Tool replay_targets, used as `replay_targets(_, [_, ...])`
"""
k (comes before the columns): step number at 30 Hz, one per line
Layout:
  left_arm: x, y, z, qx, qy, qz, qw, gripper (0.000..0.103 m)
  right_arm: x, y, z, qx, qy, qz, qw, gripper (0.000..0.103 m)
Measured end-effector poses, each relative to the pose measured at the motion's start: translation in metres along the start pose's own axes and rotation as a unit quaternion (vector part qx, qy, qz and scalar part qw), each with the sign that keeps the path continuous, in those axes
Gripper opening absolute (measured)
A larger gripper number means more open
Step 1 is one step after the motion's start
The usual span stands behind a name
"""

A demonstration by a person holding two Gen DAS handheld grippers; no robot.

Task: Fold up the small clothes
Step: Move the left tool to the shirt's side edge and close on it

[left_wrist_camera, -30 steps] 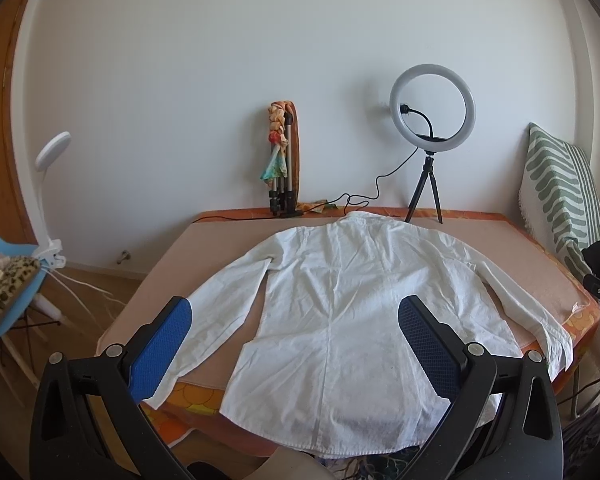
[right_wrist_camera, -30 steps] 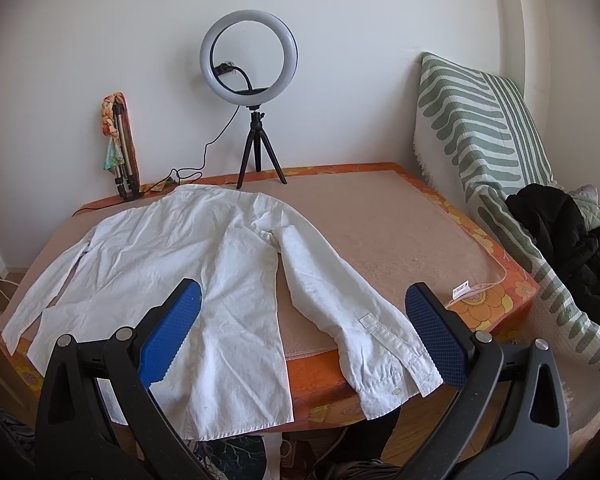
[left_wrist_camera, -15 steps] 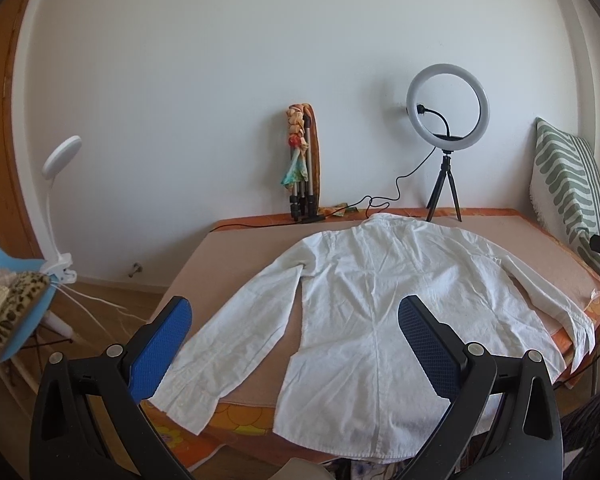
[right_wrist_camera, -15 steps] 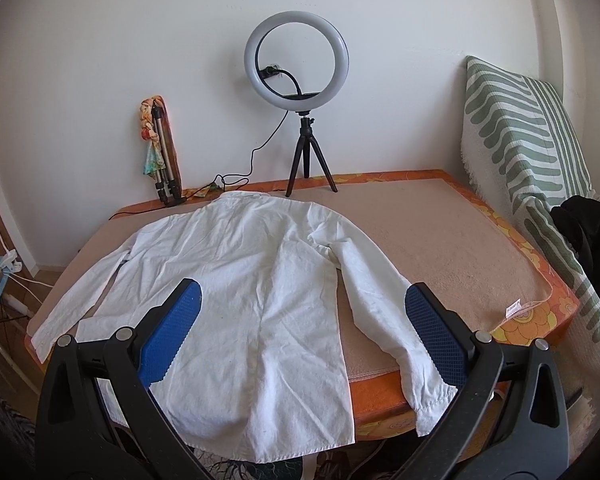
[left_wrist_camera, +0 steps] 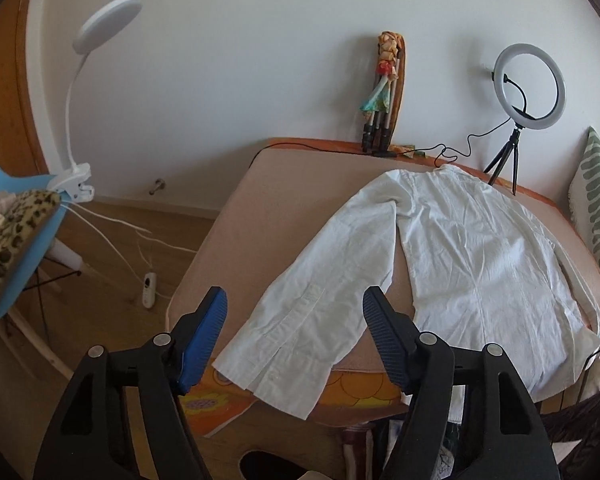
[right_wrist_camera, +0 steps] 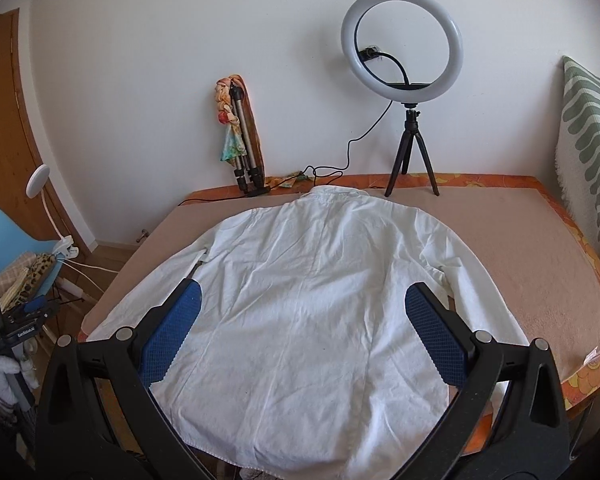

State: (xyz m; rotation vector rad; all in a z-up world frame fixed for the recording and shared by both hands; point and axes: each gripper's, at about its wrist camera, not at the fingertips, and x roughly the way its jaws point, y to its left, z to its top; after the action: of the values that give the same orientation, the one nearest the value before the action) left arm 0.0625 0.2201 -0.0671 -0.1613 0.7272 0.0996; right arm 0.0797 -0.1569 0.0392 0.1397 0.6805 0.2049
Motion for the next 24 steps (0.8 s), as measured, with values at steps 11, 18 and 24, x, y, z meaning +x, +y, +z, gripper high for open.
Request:
replay_targets(11, [0.074,0.039,-0.018,-0.021,0.123,-0.018,0.992,0.05,0.087,0.056,0.02,-0.042,0.08,0.045,0.995,0.103])
replay_targets(18, [0.102,0.044,-0.026,-0.008,0.149,-0.018,0.9886,0.05,0.146,0.099,0.049,-0.054,0.138,0.081,0.986,0.103])
replay_targets(24, [0.109,0.039,-0.028,0.018,0.152,-0.031,0.9878,0.049,0.224,0.129,0.072,-0.024,0.198,0.096,0.975,0.1])
